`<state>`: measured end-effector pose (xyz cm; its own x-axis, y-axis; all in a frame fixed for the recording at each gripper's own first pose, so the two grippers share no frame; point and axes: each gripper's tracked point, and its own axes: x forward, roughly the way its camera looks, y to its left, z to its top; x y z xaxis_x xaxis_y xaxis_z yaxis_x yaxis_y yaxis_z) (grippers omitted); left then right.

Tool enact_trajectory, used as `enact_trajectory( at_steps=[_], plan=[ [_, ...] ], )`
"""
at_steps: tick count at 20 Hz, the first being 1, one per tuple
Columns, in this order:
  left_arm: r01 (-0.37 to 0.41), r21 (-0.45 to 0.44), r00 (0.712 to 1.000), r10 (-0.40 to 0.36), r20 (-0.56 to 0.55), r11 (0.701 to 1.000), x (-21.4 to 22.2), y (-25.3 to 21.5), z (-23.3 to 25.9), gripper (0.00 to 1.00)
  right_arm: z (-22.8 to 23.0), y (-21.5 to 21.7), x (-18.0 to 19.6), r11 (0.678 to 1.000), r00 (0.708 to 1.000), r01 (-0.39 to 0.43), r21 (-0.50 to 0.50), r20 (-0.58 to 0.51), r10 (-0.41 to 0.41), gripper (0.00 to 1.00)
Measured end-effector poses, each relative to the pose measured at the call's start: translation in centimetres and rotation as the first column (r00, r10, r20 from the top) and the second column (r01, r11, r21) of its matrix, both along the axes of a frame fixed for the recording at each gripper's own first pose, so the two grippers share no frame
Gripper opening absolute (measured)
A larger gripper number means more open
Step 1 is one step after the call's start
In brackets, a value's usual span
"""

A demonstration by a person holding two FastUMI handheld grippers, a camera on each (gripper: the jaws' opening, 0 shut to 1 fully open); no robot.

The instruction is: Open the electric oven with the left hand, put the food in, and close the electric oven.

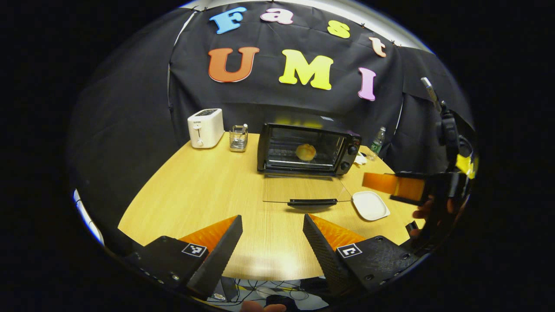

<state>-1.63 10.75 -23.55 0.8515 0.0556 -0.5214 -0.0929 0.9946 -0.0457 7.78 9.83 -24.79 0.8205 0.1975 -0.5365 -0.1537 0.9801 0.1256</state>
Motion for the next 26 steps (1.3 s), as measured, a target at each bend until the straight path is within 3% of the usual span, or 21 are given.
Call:
enact_trajectory(
  at_steps=[5, 12, 22, 26],
  plan=[
    [0.041, -0.043, 0.997, -0.044, -0.059, 0.998, 2.2, -3.2, -4.5, 0.93, 0.7, -3.9, -1.9, 0.997, 1.0, -0.001, -0.073, 0.002, 0.001, 0.9],
    [0.068, -0.075, 0.986, -0.078, -0.147, 0.995, 6.3, -7.5, -10.3, 0.94, 2.7, -9.8, -1.6, 0.991, 0.998, 0.057, -0.124, 0.031, -0.054, 0.9],
    [0.007, -0.022, 0.972, -0.012, -0.236, 1.0, 10.8, -8.6, -14.9, 0.93, 2.7, -15.7, -1.8, 0.98, 0.986, 0.166, -0.108, 0.013, -0.165, 0.91],
    [0.018, 0.035, 0.974, -0.009, -0.224, 0.999, 12.4, -8.0, -15.0, 0.93, 2.9, -16.8, -1.9, 0.976, 0.982, 0.19, -0.109, 0.016, -0.189, 0.91]
  ],
)
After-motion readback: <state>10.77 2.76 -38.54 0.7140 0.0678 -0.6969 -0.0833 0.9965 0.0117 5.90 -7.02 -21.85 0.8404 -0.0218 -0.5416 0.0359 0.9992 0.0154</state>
